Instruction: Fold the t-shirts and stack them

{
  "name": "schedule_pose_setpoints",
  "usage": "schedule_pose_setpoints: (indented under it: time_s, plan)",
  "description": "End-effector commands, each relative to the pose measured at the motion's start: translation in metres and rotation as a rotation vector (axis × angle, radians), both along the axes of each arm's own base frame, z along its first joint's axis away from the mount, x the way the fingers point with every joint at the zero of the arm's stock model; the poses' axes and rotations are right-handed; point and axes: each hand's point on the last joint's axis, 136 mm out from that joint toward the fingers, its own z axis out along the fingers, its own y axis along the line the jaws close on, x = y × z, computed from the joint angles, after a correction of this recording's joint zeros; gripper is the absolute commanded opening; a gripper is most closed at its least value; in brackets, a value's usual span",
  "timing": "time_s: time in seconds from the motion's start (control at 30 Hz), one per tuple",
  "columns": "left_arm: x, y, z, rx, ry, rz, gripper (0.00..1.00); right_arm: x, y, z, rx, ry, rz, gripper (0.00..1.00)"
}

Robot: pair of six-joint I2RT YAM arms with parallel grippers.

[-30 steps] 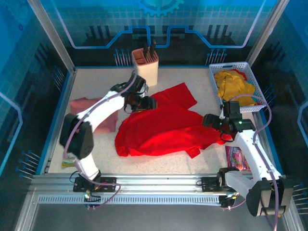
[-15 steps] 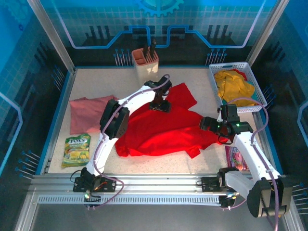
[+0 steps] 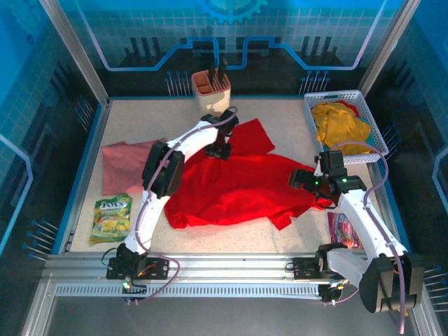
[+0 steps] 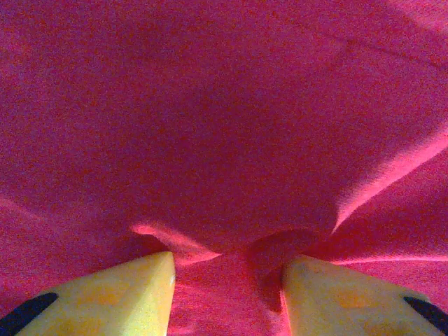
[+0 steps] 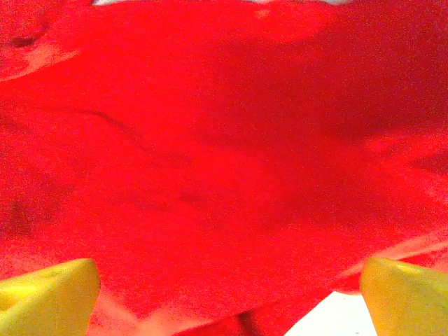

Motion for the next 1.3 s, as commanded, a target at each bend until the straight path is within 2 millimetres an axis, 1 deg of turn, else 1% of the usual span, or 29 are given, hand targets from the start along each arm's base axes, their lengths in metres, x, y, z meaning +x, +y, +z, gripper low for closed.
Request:
schedule_pose_setpoints:
  time_s: [0.0,0.07,0.13,0.27,0.33,0.4,0.43,0.53,0.57,0.67,0.7,0.73,0.87,1.0,1.07,1.17,1.27]
  plan:
    - [-0.025,0.061,-0.013,0.049,0.091,0.144,0.46,-0.003,0.003,-0.006,0.000,0.012,0.006,0.96]
    - [-0.037,0.083,-0.010,0.028,0.102,0.221,0.47,-0.003,0.000,-0.007,-0.014,0.021,-0.015,0.96]
    - [-0.048,0.094,-0.008,-0.011,0.093,0.270,0.49,-0.001,-0.006,-0.009,-0.034,0.030,-0.049,0.96]
    - [-0.067,0.104,-0.001,-0.008,0.096,0.299,0.52,0.008,-0.018,-0.010,-0.080,0.037,-0.110,0.96]
    - [-0.074,0.109,0.003,-0.002,0.097,0.305,0.55,0.014,-0.023,-0.009,-0.106,0.043,-0.125,0.96]
    - [-0.077,0.109,0.012,-0.017,0.082,0.311,0.63,0.020,-0.025,-0.010,-0.121,0.059,-0.130,0.95]
    - [-0.078,0.108,0.019,-0.031,0.066,0.310,0.65,0.023,-0.026,-0.011,-0.125,0.069,-0.133,0.94]
    - [-0.082,0.102,0.038,-0.085,0.018,0.304,0.67,0.034,-0.026,-0.019,-0.118,0.068,-0.147,0.92]
    - [-0.085,0.101,0.041,-0.103,0.014,0.302,0.67,0.040,-0.025,-0.020,-0.104,0.060,-0.150,0.90]
    - [-0.097,0.094,0.053,-0.134,-0.010,0.284,0.68,0.063,-0.023,-0.024,-0.084,0.041,-0.164,0.85]
    - [-0.102,0.091,0.057,-0.146,-0.021,0.278,0.68,0.068,-0.022,-0.030,-0.080,0.061,-0.162,0.84]
    - [-0.108,0.089,0.060,-0.160,-0.025,0.275,0.68,0.081,-0.022,-0.026,-0.078,0.052,-0.162,0.83]
    - [-0.133,0.082,0.067,-0.200,-0.031,0.264,0.68,0.111,-0.021,-0.027,-0.086,0.052,-0.170,0.82]
    - [-0.158,0.082,0.067,-0.238,-0.021,0.273,0.68,0.136,-0.029,-0.038,-0.125,0.091,-0.182,0.84]
    - [-0.170,0.082,0.069,-0.249,-0.019,0.275,0.68,0.147,-0.030,-0.048,-0.127,0.112,-0.176,0.84]
    - [-0.184,0.083,0.074,-0.256,-0.031,0.279,0.68,0.161,-0.027,-0.061,-0.132,0.148,-0.152,0.80]
    - [-0.194,0.085,0.077,-0.276,-0.042,0.283,0.68,0.171,-0.029,-0.071,-0.156,0.172,-0.144,0.71]
